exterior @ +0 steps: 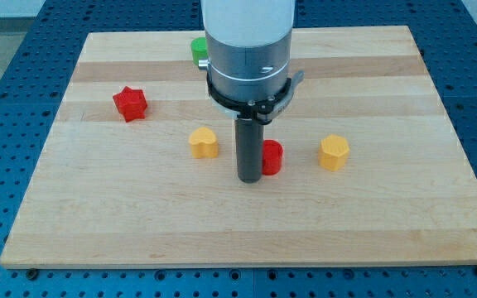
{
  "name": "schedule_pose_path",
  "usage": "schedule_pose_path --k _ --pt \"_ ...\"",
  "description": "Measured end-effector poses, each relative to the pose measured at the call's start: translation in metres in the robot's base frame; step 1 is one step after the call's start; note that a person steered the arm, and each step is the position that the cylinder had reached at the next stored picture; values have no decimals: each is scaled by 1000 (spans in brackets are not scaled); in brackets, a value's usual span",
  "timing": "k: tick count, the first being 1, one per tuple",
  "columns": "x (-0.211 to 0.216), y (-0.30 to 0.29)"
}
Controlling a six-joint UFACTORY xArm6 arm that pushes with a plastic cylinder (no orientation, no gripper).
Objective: Move the yellow heart to the left of the red circle
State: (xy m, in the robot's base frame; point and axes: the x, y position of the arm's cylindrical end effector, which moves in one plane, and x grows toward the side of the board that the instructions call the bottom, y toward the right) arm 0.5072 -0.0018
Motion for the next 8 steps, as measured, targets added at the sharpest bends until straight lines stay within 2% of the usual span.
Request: schedule_pose_path --k 2,3,4,5,6,7,8 --pt "-7 9" --pt "-1 -19" --pt "15 -73" --pt "2 -127" --pt "-54 -147" --pt "-78 -140" --pt "-78 -121"
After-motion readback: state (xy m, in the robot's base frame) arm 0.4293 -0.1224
